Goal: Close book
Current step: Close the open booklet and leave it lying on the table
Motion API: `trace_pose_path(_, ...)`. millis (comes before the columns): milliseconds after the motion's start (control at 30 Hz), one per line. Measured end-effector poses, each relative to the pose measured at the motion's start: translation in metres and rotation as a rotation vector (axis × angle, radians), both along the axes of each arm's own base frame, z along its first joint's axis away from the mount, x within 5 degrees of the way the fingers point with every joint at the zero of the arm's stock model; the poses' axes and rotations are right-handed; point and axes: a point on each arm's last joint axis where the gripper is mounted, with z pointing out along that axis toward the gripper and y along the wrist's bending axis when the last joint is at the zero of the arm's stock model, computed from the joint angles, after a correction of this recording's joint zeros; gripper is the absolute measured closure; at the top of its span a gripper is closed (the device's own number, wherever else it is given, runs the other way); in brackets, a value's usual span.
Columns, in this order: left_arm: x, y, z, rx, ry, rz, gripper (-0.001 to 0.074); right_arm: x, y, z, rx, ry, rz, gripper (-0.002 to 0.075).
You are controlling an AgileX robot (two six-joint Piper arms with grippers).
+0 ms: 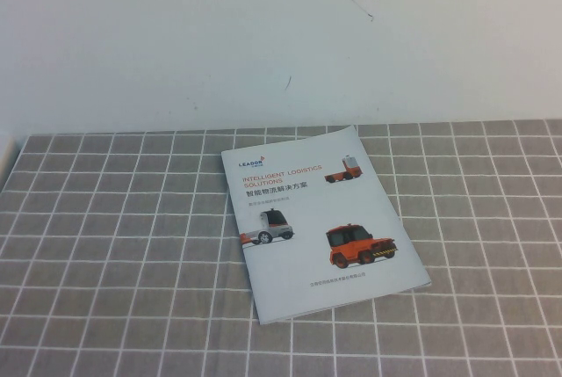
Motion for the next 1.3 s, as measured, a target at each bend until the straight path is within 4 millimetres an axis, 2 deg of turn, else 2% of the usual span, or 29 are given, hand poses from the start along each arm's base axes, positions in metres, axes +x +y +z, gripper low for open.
trace_pose_path(133, -0.002, 0.0, -0.007, -0.036, 0.045, -0.01, 0.0738, 0.0, 0.0, 0.0, 0.0, 0.0, 0.0, 0.0727)
trace_pose_path(433, -0.002, 0.005, -0.028, -0.169, 0.274, 0.089, 0.0738, 0.0, 0.0, 0.0, 0.0, 0.0, 0.0, 0.0727)
trace_pose_path(667, -0.013, 0.004, -0.047, -0.306, 0.463, 0.096, 0.0738, 0.0, 0.0, 0.0, 0.0, 0.0, 0.0, 0.0727)
trace_pose_path(1300, -0.014, 0.002, -0.047, -0.307, 0.471, 0.075, 0.0738, 0.0, 0.0, 0.0, 0.0, 0.0, 0.0, 0.0727)
